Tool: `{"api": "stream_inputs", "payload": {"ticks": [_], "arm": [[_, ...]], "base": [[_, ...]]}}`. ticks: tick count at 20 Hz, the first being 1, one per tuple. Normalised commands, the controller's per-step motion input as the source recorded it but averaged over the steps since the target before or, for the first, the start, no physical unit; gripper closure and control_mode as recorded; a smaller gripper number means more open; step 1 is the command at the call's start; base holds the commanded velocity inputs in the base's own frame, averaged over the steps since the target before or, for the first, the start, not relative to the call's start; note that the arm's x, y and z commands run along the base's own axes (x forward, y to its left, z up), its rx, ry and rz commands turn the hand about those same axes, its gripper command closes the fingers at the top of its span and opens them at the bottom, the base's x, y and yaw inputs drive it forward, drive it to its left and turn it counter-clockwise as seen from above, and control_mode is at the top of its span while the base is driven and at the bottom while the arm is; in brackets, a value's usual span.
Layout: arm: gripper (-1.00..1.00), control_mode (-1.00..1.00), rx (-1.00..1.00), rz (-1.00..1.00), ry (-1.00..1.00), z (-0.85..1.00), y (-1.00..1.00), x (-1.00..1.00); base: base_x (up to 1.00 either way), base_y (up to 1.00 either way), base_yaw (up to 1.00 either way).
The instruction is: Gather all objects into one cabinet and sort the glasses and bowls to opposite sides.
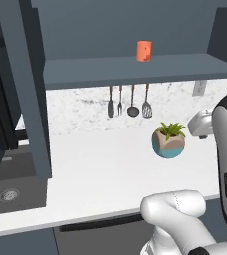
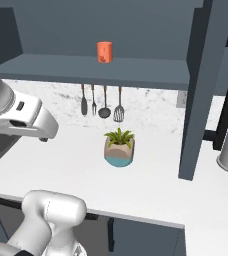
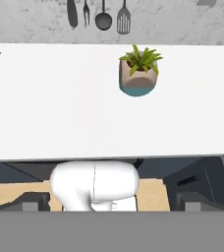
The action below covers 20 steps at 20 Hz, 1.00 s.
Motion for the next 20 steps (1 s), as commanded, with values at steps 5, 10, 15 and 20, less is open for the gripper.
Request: {"api": "stream_inputs", "payload": {"ticks": [5, 10, 15, 20], "arm": [[-1.0, -1.0, 0.0, -0.03, -0.14, 0.11, 0.0, 0.0], [-1.0, -1.0, 0.0, 0.0, -0.49, 0.76, 0.0, -0.07], [-1.0, -1.0, 0.0, 0.0, -0.37, 0.6, 0.0, 0.11], [-1.0, -1.0, 0.0, 0.0, -0.11, 0.15, 0.0, 0.68]], "base": [[0.0, 0.0, 0.0], [0.0, 0.0, 0.0], [0.0, 0.0, 0.0], [0.0, 0.0, 0.0]]}}
